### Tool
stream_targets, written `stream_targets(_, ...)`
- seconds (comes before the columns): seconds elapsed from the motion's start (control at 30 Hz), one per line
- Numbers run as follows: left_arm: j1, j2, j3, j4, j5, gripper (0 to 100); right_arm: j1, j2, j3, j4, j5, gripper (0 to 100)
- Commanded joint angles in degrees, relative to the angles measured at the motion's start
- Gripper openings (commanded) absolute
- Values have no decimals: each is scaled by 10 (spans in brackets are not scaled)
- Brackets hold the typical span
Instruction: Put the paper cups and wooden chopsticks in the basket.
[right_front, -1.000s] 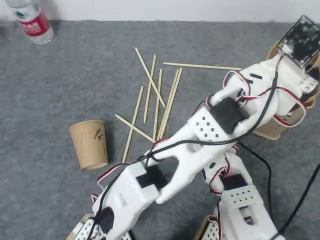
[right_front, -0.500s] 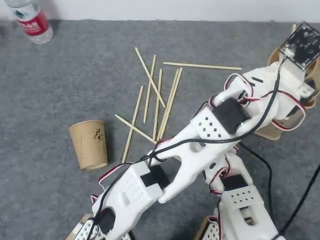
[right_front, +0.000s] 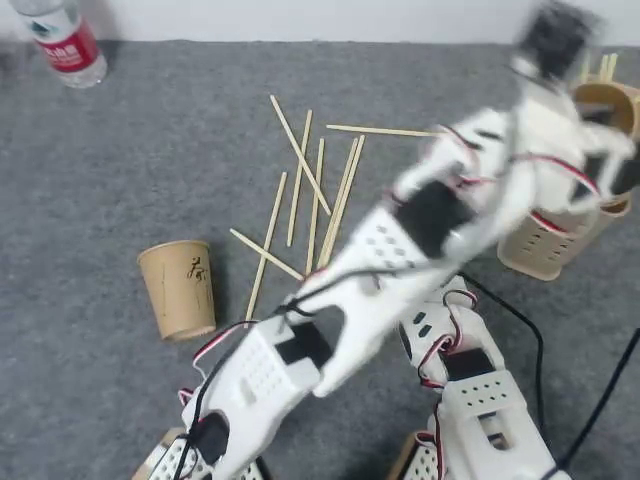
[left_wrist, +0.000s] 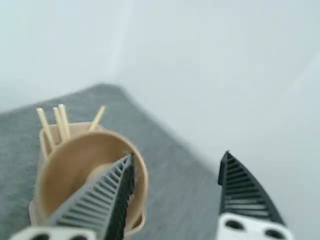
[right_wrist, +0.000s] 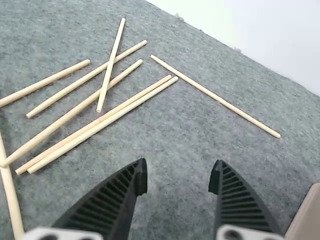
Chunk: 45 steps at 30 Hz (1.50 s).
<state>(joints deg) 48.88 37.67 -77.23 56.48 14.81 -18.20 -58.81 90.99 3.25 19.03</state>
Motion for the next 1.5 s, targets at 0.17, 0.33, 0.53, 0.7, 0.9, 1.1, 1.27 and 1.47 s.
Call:
stream_targets(0.17,-203,-175,-123,287,26,261,1,-10,-4,-10,7,157)
stream_targets(0.33,-350,-234,-121,440,25,261,15,-16,-26,-7,8,33)
stream_targets(0.53,-538,-236,-36,442,27,261,53,-16,-136,70,9,6)
stream_targets(0.7,-600,-240,206,442,25,145,85,-16,-354,268,9,6)
stream_targets(0.9,-628,-236,398,433,-33,15,119,-10,-632,421,9,6)
stream_targets(1.1,-686,-236,603,238,-34,12,175,33,-757,436,58,6)
stream_targets(1.27,-692,-241,741,120,-33,12,263,132,-809,431,79,6)
stream_targets(1.47,-688,-236,811,53,30,12,325,217,-855,430,90,6)
